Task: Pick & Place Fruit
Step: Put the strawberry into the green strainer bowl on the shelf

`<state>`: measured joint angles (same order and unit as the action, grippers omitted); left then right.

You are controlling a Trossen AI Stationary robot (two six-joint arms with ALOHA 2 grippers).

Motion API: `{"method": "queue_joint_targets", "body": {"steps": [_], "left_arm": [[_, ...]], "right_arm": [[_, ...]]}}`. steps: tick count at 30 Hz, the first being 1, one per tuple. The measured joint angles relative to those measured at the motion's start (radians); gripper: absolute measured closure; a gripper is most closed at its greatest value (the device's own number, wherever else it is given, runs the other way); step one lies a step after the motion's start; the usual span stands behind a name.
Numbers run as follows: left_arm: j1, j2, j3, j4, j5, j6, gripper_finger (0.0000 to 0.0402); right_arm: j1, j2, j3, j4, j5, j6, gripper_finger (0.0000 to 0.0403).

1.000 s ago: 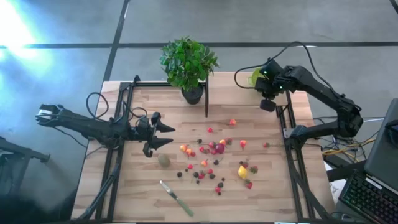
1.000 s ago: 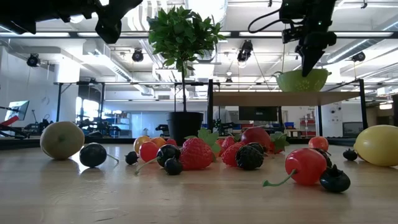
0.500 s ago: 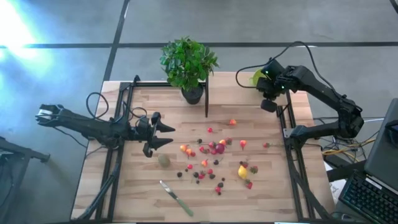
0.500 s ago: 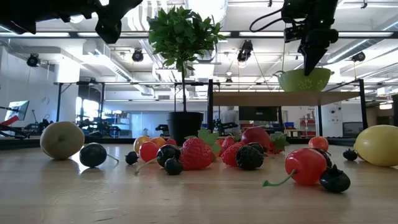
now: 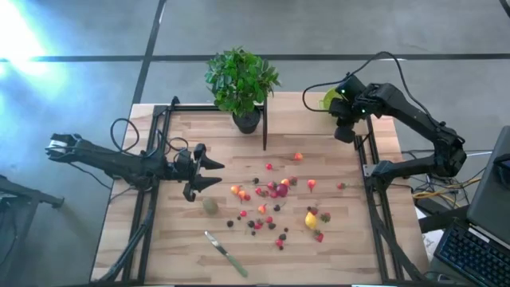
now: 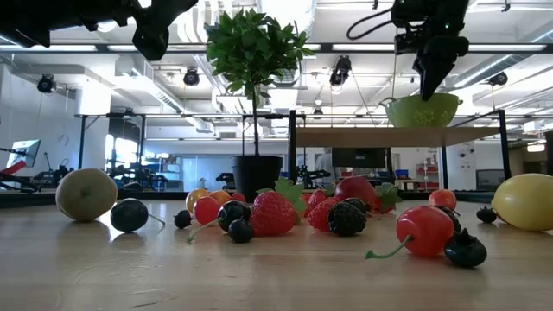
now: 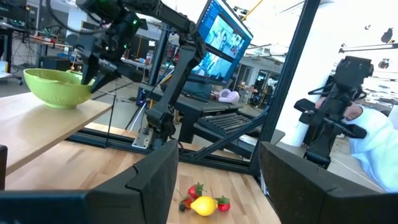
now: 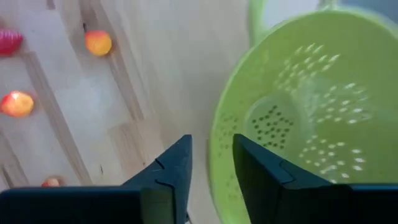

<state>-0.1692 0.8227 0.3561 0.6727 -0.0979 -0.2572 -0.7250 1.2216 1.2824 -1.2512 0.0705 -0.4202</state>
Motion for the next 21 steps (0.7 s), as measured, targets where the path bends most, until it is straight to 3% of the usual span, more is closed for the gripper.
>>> {"method": "queue_joint_targets", "body": {"steps": [8, 13, 21], "left_arm": [[0.000, 0.000, 0.000, 0.000, 0.000, 0.013, 0.0172], [0.000, 0.000, 0.000, 0.000, 0.000, 0.018, 0.0172], [0.000, 0.000, 0.000, 0.000, -0.001, 0.049, 0.0172]], "right_arm": [[0.010, -0.005, 0.088, -0.029, -0.004, 0.061, 0.0257], [0.031, -0.005, 0.122, -0.033, -0.083, 0.155, 0.0251], [0.107, -0.005, 0.176, -0.033, -0.155, 0.244, 0.0287]]}}
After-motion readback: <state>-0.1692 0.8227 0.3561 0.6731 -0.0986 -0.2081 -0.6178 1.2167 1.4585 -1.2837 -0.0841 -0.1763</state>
